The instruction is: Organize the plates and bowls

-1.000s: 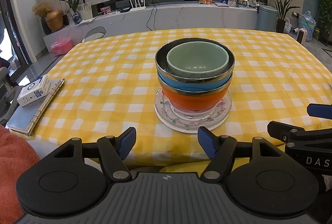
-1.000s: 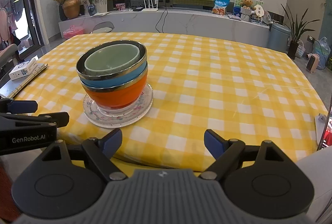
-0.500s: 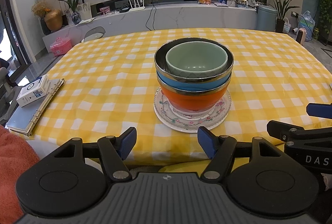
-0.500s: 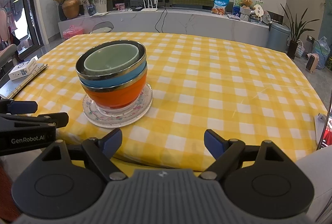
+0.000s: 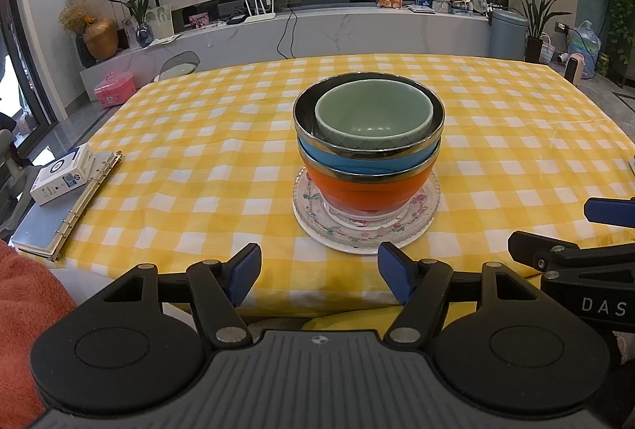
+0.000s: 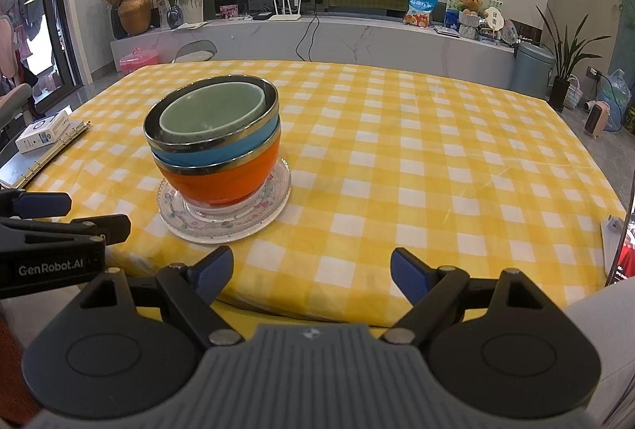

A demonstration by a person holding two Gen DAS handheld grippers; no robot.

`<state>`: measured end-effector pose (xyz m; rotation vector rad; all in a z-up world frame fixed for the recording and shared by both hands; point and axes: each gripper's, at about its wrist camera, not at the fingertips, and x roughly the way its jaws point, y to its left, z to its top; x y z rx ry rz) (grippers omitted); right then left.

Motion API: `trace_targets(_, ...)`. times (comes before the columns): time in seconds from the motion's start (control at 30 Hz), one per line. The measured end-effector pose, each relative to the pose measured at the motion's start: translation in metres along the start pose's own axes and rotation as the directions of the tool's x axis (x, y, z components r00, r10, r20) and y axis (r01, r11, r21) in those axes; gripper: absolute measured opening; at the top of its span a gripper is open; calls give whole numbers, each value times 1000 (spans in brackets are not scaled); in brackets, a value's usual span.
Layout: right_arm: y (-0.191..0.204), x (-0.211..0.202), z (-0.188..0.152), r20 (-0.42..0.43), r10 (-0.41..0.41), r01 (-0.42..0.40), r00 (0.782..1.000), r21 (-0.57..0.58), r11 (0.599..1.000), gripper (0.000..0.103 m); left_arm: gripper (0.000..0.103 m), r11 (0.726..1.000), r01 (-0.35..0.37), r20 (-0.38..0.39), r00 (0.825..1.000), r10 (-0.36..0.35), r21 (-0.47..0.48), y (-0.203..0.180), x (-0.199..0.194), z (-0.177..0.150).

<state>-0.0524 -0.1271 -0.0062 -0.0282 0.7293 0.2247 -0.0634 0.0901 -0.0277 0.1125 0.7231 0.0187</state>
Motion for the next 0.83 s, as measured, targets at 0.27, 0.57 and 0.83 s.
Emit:
trace_targets(0.27,0,0,0,0,0,0,1000,0,1000,86,79,1000,0,-1,1000,0,-1,0,0,0)
trace_targets(0.57,-1,0,0,-1,-1,1,1000,0,1000,88,79,1000,1,3,1000,-1,5,-4,-2,0)
trace_targets(0.83,-2,0,-5,-5,0,0,1000,-1,1000,88,79,1000,6,13,1000,-6,2,-2,-4,1)
